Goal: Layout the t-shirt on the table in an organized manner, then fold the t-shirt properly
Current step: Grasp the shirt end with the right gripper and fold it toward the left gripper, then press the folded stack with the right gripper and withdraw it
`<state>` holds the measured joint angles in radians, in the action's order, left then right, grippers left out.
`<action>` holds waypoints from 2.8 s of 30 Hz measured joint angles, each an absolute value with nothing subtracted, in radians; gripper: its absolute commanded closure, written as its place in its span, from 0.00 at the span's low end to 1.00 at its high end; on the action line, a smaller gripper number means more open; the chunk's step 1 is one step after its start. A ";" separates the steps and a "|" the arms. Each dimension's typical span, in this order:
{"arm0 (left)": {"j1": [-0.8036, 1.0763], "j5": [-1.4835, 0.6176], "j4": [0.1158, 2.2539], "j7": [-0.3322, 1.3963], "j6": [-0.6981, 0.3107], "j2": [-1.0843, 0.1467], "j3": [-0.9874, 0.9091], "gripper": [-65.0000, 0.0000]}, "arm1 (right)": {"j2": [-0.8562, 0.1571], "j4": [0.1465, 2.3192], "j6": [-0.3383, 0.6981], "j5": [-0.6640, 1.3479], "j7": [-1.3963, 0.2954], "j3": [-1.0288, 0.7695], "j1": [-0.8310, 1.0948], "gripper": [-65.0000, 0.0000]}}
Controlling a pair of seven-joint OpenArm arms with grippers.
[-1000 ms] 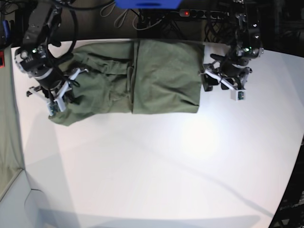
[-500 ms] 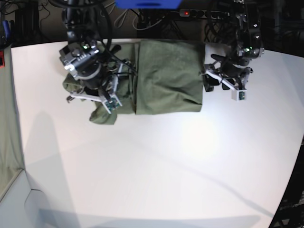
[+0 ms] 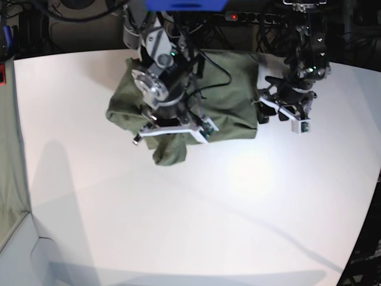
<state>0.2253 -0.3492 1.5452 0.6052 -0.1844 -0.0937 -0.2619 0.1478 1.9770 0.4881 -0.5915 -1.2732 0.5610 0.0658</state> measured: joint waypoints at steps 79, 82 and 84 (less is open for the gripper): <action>0.276 -0.349 1.695 0.662 -0.183 -0.050 -0.374 0.43 | -0.053 1.866 0.492 -0.107 -0.851 0.250 0.149 0.49; 0.273 -0.349 1.695 0.662 -0.183 -0.050 -0.374 0.43 | -0.052 1.870 0.503 -0.107 -0.820 0.265 0.176 0.49; 0.270 -0.349 1.695 0.662 -0.183 -0.050 -0.374 0.43 | -0.052 1.870 0.558 -0.111 -0.823 0.289 0.184 0.49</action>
